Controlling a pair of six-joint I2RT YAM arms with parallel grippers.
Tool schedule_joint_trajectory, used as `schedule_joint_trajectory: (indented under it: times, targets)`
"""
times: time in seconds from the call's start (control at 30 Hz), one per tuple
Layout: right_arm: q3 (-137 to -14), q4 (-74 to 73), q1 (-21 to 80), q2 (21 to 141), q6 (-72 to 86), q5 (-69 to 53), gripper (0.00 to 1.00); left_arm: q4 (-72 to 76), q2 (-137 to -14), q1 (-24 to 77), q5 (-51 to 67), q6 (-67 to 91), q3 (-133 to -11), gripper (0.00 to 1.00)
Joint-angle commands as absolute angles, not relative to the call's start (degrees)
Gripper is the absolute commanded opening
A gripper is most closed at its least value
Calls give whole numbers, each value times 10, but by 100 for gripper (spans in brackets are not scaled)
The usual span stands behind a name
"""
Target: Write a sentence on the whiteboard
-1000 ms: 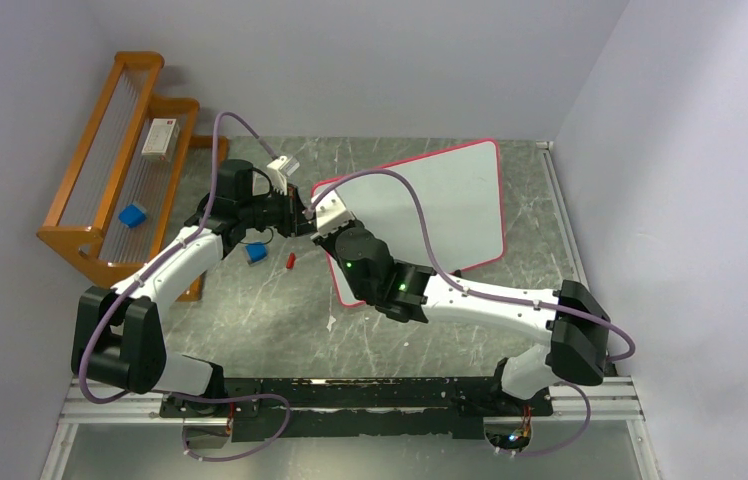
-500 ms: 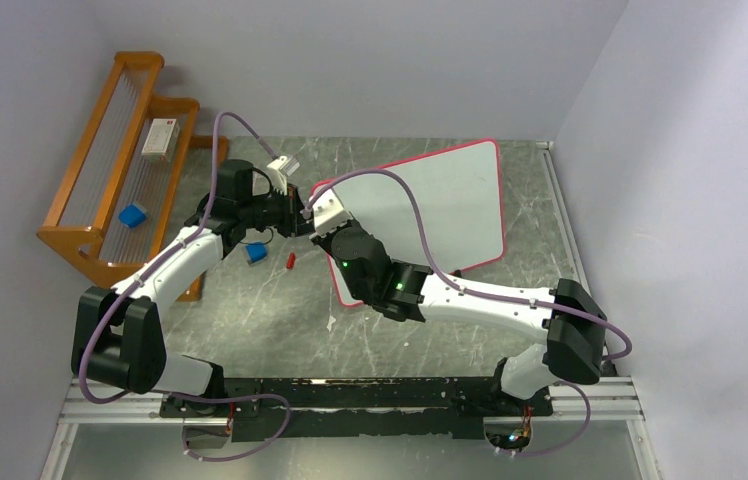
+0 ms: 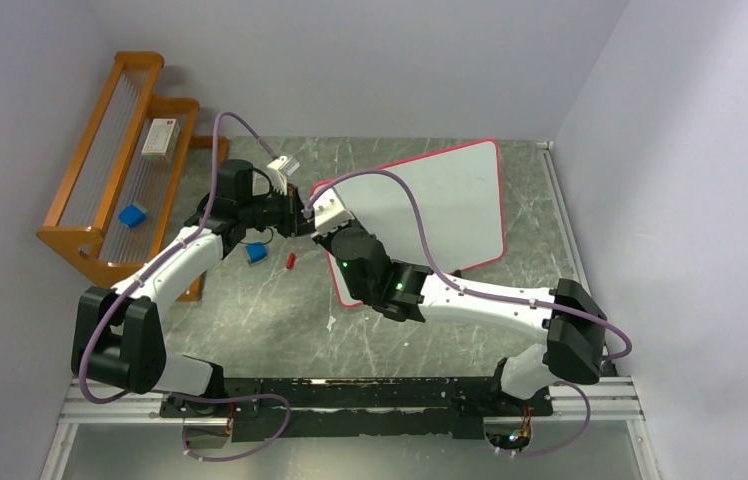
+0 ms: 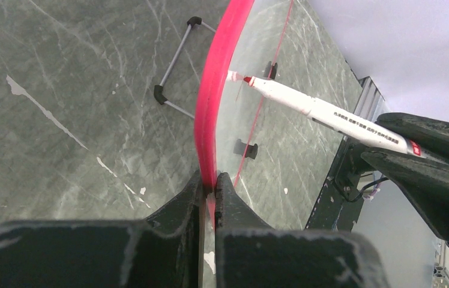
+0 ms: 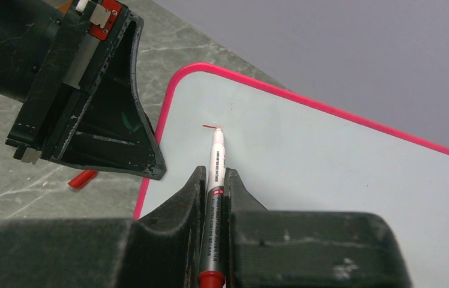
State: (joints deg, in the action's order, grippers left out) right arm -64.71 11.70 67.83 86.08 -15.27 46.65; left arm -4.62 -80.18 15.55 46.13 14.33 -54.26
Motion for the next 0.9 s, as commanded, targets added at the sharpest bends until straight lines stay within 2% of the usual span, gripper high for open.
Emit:
schedule_joint_trajectory:
  times: [0.0,0.87]
  targets:
    - [-653,120,681,856,-156,488,0,-59,-790,153,438,123,-543,5]
    - [-654,116,679,863,-146,482,0,-60,-790,157,439,121,-542,5]
